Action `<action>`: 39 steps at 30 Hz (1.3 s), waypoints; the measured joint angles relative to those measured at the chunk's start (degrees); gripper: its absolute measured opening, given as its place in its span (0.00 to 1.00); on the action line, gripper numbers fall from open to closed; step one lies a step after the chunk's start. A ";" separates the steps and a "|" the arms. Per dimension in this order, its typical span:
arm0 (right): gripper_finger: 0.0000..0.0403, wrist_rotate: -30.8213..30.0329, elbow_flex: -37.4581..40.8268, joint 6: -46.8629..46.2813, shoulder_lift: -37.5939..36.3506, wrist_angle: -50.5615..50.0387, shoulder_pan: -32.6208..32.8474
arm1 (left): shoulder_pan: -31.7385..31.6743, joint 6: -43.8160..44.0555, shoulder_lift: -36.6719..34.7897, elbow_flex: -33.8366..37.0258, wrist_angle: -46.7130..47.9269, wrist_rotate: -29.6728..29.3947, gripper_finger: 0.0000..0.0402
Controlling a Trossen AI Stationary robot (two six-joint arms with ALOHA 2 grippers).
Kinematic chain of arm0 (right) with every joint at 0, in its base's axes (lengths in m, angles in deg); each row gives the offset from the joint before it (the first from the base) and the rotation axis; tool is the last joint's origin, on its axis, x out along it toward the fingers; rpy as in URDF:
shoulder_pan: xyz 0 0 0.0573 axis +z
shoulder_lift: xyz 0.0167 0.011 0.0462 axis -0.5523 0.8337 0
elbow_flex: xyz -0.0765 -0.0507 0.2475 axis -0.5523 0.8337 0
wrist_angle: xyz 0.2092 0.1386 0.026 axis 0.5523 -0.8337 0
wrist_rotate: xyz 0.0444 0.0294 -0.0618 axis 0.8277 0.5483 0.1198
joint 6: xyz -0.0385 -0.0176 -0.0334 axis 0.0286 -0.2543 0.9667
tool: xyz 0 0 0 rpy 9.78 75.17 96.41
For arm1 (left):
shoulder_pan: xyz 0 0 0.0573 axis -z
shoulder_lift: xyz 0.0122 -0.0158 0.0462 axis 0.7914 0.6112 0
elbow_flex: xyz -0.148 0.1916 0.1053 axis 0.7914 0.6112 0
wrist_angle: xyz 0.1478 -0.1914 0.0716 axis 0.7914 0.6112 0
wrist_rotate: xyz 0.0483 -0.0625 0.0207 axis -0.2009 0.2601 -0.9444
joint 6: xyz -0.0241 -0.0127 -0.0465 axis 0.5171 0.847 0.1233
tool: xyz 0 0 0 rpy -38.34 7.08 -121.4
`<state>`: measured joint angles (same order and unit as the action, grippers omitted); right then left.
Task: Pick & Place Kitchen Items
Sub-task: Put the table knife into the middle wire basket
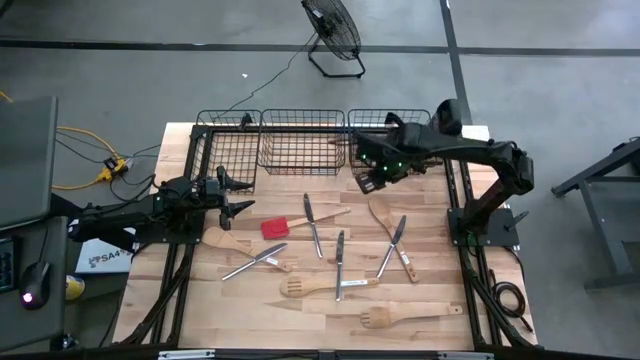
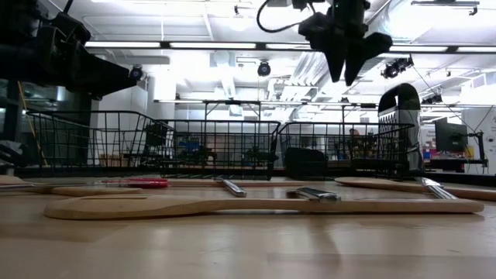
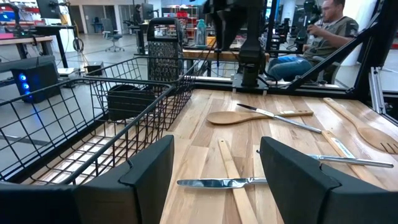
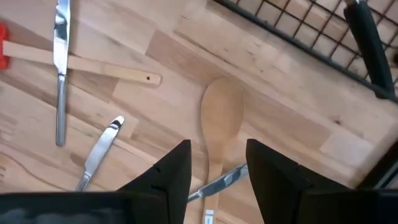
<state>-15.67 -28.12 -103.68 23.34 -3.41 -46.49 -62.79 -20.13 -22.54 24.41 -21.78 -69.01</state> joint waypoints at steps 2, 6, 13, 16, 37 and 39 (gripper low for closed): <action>0.36 -1.78 0.00 -3.30 0.00 0.02 2.36 | 0.01 -0.02 0.00 0.02 0.00 0.00 0.58; 0.36 -5.81 0.00 -10.48 0.00 -0.02 7.29 | 0.00 0.01 0.00 0.00 0.00 -0.02 0.58; 0.36 -12.15 0.00 -28.70 1.73 -0.27 15.84 | -0.01 0.01 0.00 0.00 0.00 0.00 0.58; 0.36 -12.04 0.00 -34.95 3.45 -0.99 18.69 | -0.01 -0.02 0.00 0.01 0.00 0.00 0.58; 0.36 -11.01 0.00 -73.25 18.16 -2.59 31.86 | -0.01 0.00 0.00 0.02 0.00 0.00 0.58; 0.36 -10.61 0.00 -75.48 18.63 -2.61 32.81 | 0.00 0.00 0.00 -0.01 0.00 0.00 0.58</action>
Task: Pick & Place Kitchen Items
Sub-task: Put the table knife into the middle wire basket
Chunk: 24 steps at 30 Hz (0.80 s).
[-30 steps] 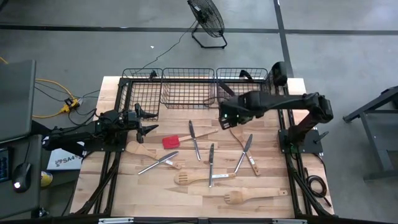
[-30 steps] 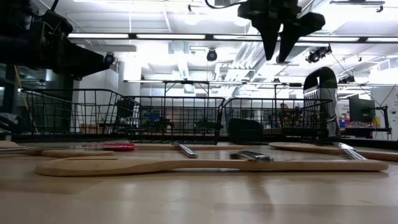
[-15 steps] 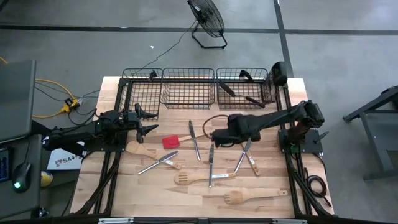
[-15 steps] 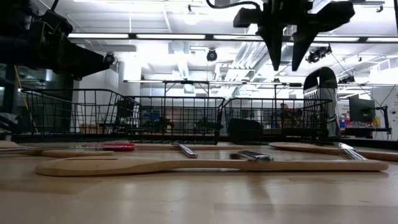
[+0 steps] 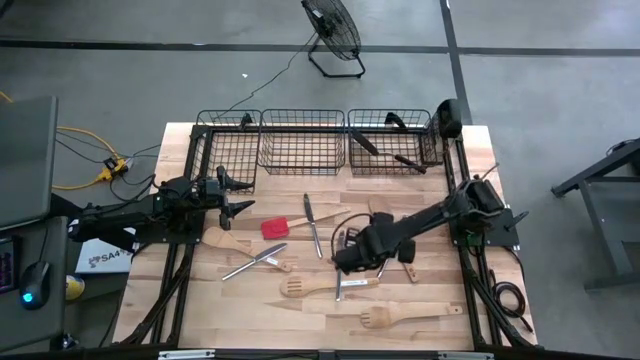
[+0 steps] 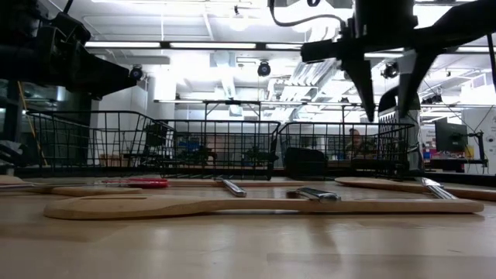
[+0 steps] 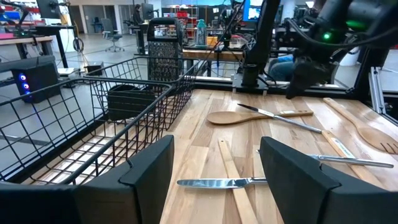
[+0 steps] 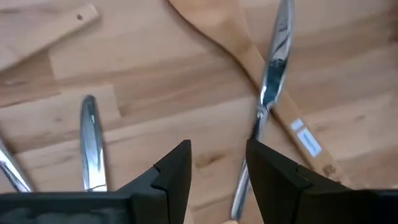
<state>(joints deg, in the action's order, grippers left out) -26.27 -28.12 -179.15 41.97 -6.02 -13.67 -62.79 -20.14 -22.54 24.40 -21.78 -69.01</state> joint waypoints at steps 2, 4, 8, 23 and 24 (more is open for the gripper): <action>0.36 0.06 0.00 -2.20 0.16 -0.07 0.68 | -0.01 0.01 0.00 0.00 0.00 0.00 0.58; 0.36 0.04 0.00 -4.09 0.16 -0.60 1.33 | 0.01 -0.01 0.00 0.02 0.00 0.00 0.58; 0.36 1.73 0.00 -6.10 0.16 -1.91 2.39 | -0.01 -0.01 0.00 0.02 0.00 0.00 0.58; 0.57 5.74 18.35 -9.79 -4.69 17.60 1.82 | 0.00 -0.01 0.00 0.02 0.00 0.00 0.58; 0.57 5.76 19.39 -9.83 -4.96 19.02 1.77 | 0.01 0.00 0.00 0.00 0.00 0.00 0.58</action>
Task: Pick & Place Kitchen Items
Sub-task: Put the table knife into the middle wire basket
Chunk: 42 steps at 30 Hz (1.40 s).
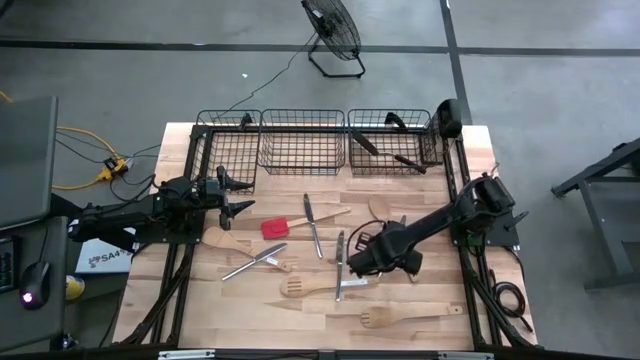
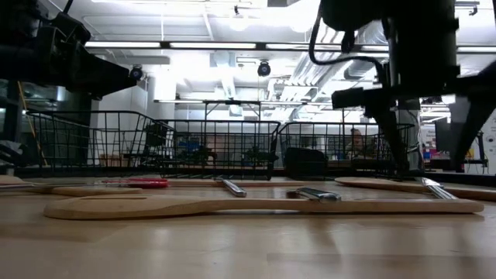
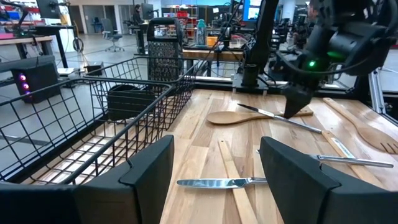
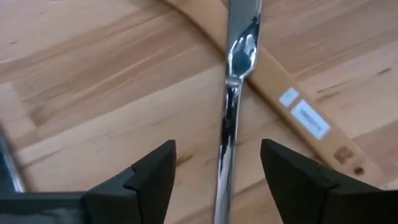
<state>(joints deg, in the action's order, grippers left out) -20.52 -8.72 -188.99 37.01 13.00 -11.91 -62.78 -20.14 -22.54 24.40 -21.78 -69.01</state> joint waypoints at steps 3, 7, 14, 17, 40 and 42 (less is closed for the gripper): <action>0.56 0.20 2.29 0.21 -0.14 3.33 -0.45 | -0.01 -0.01 0.00 0.01 0.00 0.00 0.58; 0.56 1.23 4.41 0.62 -0.14 5.05 -1.13 | -0.02 0.01 0.00 0.00 0.00 0.00 0.58; 0.56 2.29 7.77 1.89 -0.69 9.27 -2.52 | -0.01 0.00 0.00 0.01 0.00 0.00 0.58; 0.56 2.45 8.22 2.80 -0.74 9.28 -3.31 | -0.02 0.00 0.00 0.01 0.00 0.00 0.58; 0.40 4.09 11.84 5.85 -0.93 11.02 -6.64 | 0.00 -0.01 0.00 0.01 0.00 -0.01 0.58; 0.36 3.91 11.84 5.79 -0.93 10.91 -6.66 | -0.02 -0.01 0.00 0.01 0.00 0.00 0.58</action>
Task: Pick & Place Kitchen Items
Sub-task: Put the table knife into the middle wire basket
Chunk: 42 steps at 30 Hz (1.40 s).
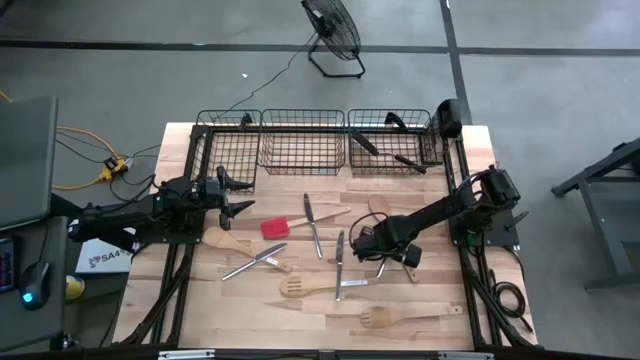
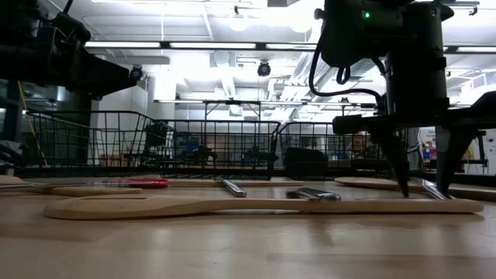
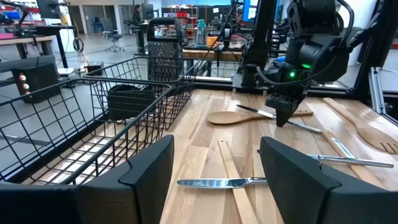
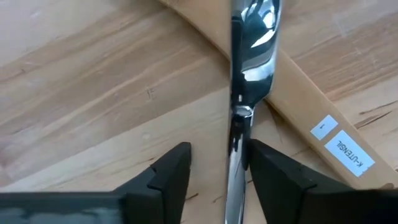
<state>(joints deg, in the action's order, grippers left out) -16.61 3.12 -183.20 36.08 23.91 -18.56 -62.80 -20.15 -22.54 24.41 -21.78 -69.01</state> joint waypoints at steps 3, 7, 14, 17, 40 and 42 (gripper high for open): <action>0.31 -0.08 0.00 0.04 0.00 -0.25 -0.02 | 0.02 0.01 0.00 0.00 0.00 0.00 0.58; 0.24 -0.15 0.00 1.51 0.00 -0.58 -0.02 | 0.00 0.00 0.00 -0.01 0.00 0.00 0.58; 0.09 -0.05 0.09 3.63 0.02 -1.20 -0.07 | 0.00 0.02 0.00 0.01 0.00 0.00 0.58; 0.07 0.11 0.09 3.91 0.02 -1.73 -0.05 | 0.00 0.00 0.00 -0.01 0.00 -0.02 0.58; 0.07 -10.70 0.85 6.62 -7.02 0.67 0.75 | 0.01 0.00 0.00 0.01 0.00 -0.01 0.58; 0.07 -11.91 0.81 6.74 -7.08 1.59 0.89 | 0.01 0.02 0.00 0.01 0.00 0.00 0.58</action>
<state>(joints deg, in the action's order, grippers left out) -28.52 3.93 -176.46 29.00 25.50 -17.68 -62.80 -20.13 -22.54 24.42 -21.78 -69.01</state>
